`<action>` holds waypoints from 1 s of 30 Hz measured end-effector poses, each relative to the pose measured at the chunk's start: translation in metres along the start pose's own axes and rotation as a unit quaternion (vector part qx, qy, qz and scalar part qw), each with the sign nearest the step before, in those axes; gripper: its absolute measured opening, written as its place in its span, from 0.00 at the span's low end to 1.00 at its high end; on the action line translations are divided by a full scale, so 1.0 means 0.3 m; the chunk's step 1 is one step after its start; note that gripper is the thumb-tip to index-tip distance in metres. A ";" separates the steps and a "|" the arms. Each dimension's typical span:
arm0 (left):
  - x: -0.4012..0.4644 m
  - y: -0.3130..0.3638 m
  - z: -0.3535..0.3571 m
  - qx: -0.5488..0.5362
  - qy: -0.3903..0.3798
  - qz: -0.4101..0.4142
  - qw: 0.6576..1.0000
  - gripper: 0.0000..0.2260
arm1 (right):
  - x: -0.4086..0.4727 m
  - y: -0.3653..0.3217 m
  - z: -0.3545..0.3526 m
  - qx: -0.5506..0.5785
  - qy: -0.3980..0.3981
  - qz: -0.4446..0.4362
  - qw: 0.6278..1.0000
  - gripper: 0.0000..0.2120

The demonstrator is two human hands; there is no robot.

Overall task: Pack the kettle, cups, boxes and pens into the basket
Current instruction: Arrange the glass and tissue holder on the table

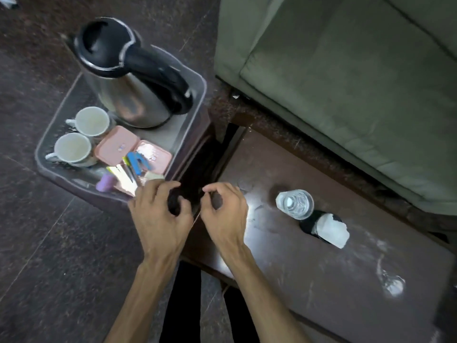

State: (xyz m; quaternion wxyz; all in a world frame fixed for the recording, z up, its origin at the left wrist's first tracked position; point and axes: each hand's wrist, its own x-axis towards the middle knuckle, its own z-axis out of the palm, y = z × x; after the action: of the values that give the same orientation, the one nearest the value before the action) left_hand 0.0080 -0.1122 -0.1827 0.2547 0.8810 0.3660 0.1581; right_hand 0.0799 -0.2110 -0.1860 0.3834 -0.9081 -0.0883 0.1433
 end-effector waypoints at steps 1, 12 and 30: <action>-0.017 0.038 0.033 -0.018 -0.017 0.024 0.999 0.13 | -0.005 0.044 -0.038 -0.005 0.012 0.016 1.000 0.07; -0.204 0.488 0.443 -0.018 -0.319 0.138 0.938 0.40 | -0.056 0.548 -0.492 -0.101 0.179 0.149 0.967 0.24; -0.270 0.604 0.710 0.105 -0.367 0.157 0.911 0.43 | -0.051 0.763 -0.595 0.021 0.171 0.217 0.961 0.49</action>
State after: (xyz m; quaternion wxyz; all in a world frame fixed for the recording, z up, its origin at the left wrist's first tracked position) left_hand 0.1542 -0.3510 -0.2626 0.2490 0.9447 0.1185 -0.1775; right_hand 0.1355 -0.4929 -0.2296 0.3716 -0.9081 0.1810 0.0672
